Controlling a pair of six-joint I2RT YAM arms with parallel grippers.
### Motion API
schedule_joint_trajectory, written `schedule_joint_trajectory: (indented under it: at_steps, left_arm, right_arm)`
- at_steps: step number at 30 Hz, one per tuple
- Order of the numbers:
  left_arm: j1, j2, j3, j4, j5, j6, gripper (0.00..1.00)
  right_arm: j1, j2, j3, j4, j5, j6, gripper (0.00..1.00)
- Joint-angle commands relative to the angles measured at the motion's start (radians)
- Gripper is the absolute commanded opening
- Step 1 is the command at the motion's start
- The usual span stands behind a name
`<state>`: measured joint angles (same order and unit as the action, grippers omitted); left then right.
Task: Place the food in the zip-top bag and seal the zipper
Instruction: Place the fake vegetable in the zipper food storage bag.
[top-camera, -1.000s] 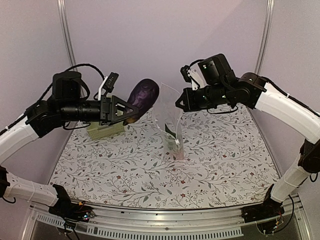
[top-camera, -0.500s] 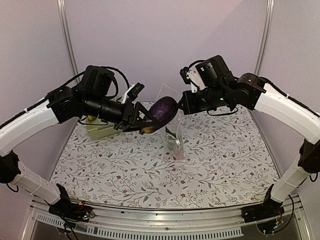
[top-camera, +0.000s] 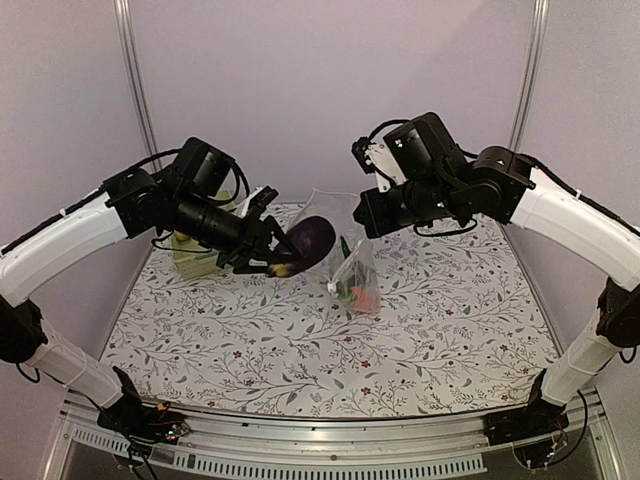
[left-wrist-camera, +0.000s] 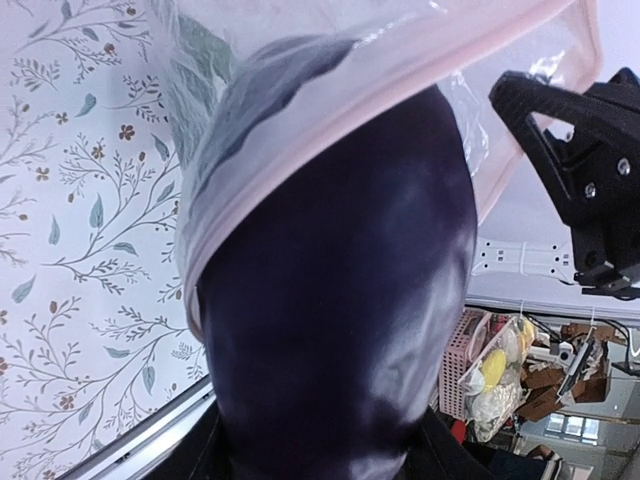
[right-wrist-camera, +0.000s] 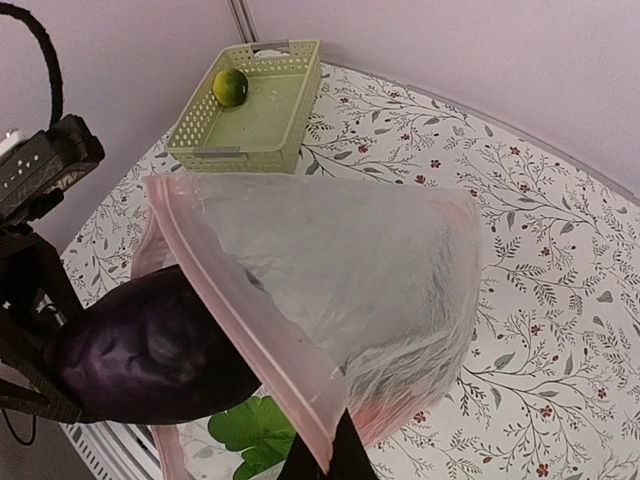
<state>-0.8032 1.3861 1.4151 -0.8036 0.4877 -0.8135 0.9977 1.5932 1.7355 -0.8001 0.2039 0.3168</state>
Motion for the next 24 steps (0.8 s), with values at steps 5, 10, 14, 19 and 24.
schedule_joint_trajectory:
  at_steps: [5, 10, 14, 19, 24]
  left_arm:
    - [0.038, 0.092, 0.123, 0.006, 0.040, -0.037, 0.50]
    - [0.047, 0.125, 0.172, 0.024, 0.040, -0.039, 0.70]
    - [0.054, 0.133, 0.180, 0.037, 0.041, -0.038, 0.83]
    - [0.067, 0.122, 0.186, 0.053, 0.052, -0.030, 0.86]
    - [0.080, 0.086, 0.187, 0.068, 0.054, -0.005, 0.86]
  right_arm:
    - [0.034, 0.039, 0.036, -0.028, 0.037, -0.039, 0.00]
    - [0.041, 0.054, 0.037, -0.028, 0.028, -0.034, 0.00]
    - [0.040, 0.051, 0.038, -0.026, 0.021, -0.024, 0.00]
    - [0.040, 0.047, 0.038, -0.024, 0.017, -0.018, 0.00]
    - [0.040, 0.044, 0.038, -0.022, 0.024, -0.007, 0.00]
